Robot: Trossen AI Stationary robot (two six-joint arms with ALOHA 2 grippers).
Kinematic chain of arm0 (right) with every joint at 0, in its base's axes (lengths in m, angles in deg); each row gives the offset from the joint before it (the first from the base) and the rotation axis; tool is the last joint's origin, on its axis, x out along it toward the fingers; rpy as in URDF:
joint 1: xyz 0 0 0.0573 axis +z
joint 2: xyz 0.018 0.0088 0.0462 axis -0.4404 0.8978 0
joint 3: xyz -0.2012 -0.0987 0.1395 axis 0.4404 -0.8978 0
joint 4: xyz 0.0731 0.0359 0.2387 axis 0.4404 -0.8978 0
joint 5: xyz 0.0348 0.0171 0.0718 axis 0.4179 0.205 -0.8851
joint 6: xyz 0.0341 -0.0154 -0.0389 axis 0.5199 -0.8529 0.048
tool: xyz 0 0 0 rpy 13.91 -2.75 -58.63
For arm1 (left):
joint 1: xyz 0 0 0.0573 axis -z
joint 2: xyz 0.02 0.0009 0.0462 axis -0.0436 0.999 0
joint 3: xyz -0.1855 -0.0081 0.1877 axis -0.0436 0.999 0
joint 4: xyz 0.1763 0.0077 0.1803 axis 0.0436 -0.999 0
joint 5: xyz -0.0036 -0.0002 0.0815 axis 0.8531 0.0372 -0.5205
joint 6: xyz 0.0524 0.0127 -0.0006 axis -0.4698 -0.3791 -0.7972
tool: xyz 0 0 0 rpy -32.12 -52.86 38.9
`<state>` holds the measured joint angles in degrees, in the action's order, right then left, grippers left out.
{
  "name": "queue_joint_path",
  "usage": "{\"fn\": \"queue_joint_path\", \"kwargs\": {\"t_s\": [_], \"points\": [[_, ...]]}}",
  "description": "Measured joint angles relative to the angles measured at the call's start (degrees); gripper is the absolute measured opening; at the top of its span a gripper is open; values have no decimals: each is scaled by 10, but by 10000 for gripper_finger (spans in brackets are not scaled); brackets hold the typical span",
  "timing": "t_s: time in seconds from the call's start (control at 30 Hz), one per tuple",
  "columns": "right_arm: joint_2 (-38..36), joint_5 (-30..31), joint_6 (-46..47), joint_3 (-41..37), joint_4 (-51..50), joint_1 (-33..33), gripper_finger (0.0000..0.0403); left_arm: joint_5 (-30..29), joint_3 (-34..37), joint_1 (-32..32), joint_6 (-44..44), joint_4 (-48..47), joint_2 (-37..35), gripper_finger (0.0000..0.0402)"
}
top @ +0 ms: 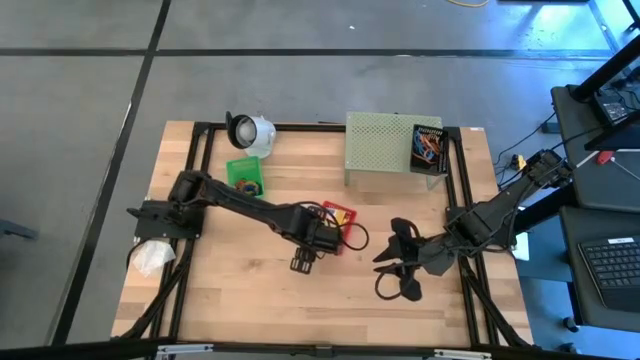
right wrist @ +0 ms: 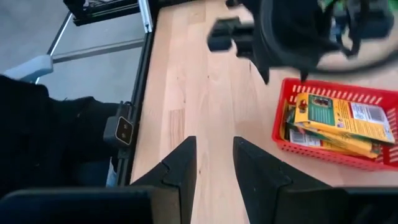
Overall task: Pick & Place Office Desk Supplies
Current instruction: Put the red basket on the shelf
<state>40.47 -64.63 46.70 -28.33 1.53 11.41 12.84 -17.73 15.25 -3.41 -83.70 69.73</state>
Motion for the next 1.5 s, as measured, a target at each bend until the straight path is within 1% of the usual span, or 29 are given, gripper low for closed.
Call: {"fn": "queue_joint_path", "kwargs": {"t_s": [0.1,0.13,0.17,0.27,0.33,0.37,0.53,0.6,0.67,0.77,0.83,0.9,0.93,1.07,1.17,1.33,1.5], "points": [[1,-4,39,0,-11,-6,108,12,0,2,7,-5,-21,212],[4,-16,51,1,-18,-11,110,10,0,3,21,-2,-29,212],[9,-24,60,1,-25,-16,113,-5,0,4,45,5,-39,212],[31,-30,88,1,-37,-31,127,-97,15,5,124,17,-82,212],[49,-39,99,1,-35,-43,139,-150,48,4,162,31,-126,212],[60,-40,101,1,-37,-49,145,-165,71,6,178,50,-151,212],[98,-48,109,23,-37,-79,159,-183,245,36,228,217,-320,212],[112,-49,93,43,-37,-91,160,-203,318,49,227,299,-381,212],[128,-51,72,68,-37,-106,160,-203,387,61,202,393,-436,212],[162,-82,50,110,-45,-132,160,-181,481,74,159,539,-499,212],[193,-104,47,140,-66,-146,160,-179,532,77,137,634,-527,212],[227,-120,47,172,-102,-157,160,-176,570,78,121,704,-548,212],[243,-123,47,188,-120,-159,160,-170,581,78,116,721,-555,212],[306,-140,42,255,-194,-171,160,-161,606,79,88,722,-573,212],[344,-158,25,286,-215,-180,160,-171,610,79,80,713,-577,212],[367,-163,4,295,-224,-197,160,-177,610,79,67,675,-577,212],[382,-194,-16,295,-209,-220,160,-177,609,79,64,652,-582,212]]}}
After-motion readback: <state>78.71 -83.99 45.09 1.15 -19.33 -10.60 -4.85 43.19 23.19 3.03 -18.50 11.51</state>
